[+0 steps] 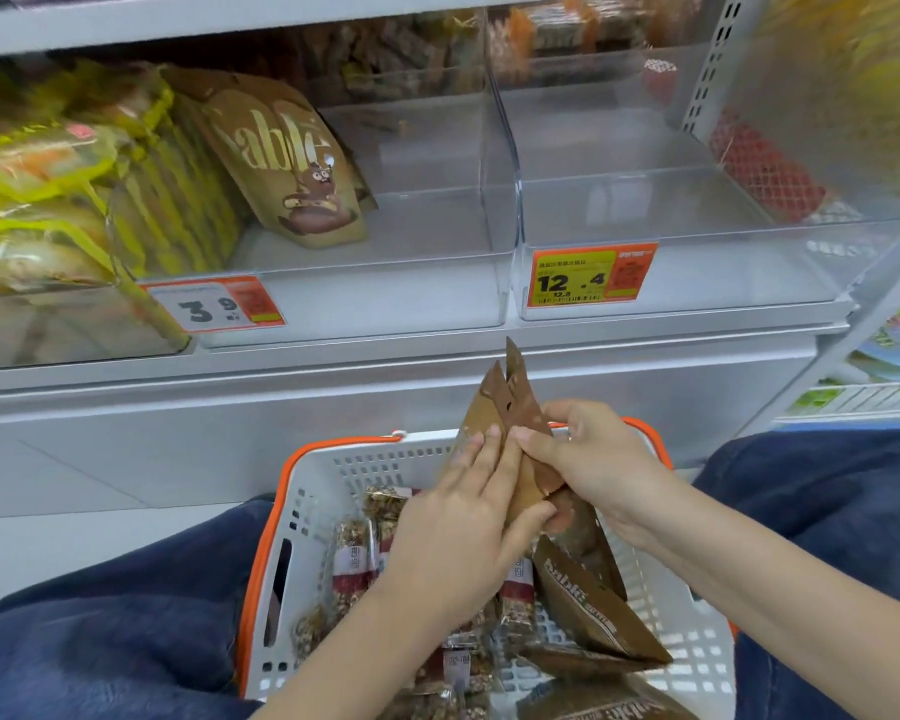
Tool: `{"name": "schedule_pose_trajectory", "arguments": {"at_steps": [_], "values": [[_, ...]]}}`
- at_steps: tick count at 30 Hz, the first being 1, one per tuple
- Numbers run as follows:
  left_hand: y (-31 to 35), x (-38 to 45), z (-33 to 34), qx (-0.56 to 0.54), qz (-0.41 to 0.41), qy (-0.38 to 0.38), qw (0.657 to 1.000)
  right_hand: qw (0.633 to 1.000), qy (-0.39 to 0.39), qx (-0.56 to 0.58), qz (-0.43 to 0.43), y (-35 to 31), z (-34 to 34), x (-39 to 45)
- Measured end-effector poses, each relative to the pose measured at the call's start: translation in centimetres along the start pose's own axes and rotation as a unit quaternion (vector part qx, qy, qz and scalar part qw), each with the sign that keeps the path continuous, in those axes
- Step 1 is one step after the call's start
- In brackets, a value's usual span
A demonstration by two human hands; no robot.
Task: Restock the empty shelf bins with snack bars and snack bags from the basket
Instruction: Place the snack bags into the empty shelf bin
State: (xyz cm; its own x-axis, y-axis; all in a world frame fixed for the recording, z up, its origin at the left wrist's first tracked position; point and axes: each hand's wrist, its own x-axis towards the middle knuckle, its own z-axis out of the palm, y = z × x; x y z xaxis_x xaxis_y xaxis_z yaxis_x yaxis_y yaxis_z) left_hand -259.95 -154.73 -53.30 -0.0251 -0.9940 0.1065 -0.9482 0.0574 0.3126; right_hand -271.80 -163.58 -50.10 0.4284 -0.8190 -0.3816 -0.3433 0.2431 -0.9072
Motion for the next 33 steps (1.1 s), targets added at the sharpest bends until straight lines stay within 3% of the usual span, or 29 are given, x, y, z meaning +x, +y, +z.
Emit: {"name": "schedule_pose_trajectory", "arguments": {"at_steps": [3, 6, 10, 14, 18, 20, 24, 28, 33], "values": [[-1.5, -1.0, -3.8, -0.160, -0.072, 0.054, 0.983, 0.983, -0.041, -0.157, -0.082, -1.9, -0.4, -0.2], [-4.6, -0.7, -6.9, -0.215, -0.158, 0.184, 0.946, 0.920, -0.002, -0.315, -0.235, -6.4, -1.3, -0.3], [-6.8, 1.5, -10.5, -0.194, -0.194, 0.235, 0.932, 0.845, 0.066, -0.346, -0.402, -14.4, -1.3, -0.3], [-7.7, 4.2, -15.6, -0.226, -0.139, 0.334, 0.905, 0.751, 0.097, -0.345, -0.555, -22.0, 0.7, -1.2], [-10.8, 5.8, -18.6, -0.268, -0.141, 0.409, 0.861, 0.697, 0.094, -0.337, -0.626, -25.6, 3.7, 1.0], [-12.9, 5.6, -18.5, -0.261, -0.191, 0.388, 0.863, 0.703, 0.082, -0.351, -0.612, -25.7, 5.5, 3.6], [-14.8, 4.3, -15.9, -0.191, -0.292, 0.269, 0.898, 0.753, 0.016, -0.434, -0.494, -22.3, 9.4, 10.8], [-14.9, 3.3, -14.8, -0.172, -0.303, 0.244, 0.905, 0.821, 0.101, -0.357, -0.434, -22.3, 11.2, 15.7], [-14.4, 2.8, -14.4, -0.127, -0.280, 0.200, 0.930, 0.842, 0.121, -0.335, -0.405, -22.9, 12.4, 18.5]]}}
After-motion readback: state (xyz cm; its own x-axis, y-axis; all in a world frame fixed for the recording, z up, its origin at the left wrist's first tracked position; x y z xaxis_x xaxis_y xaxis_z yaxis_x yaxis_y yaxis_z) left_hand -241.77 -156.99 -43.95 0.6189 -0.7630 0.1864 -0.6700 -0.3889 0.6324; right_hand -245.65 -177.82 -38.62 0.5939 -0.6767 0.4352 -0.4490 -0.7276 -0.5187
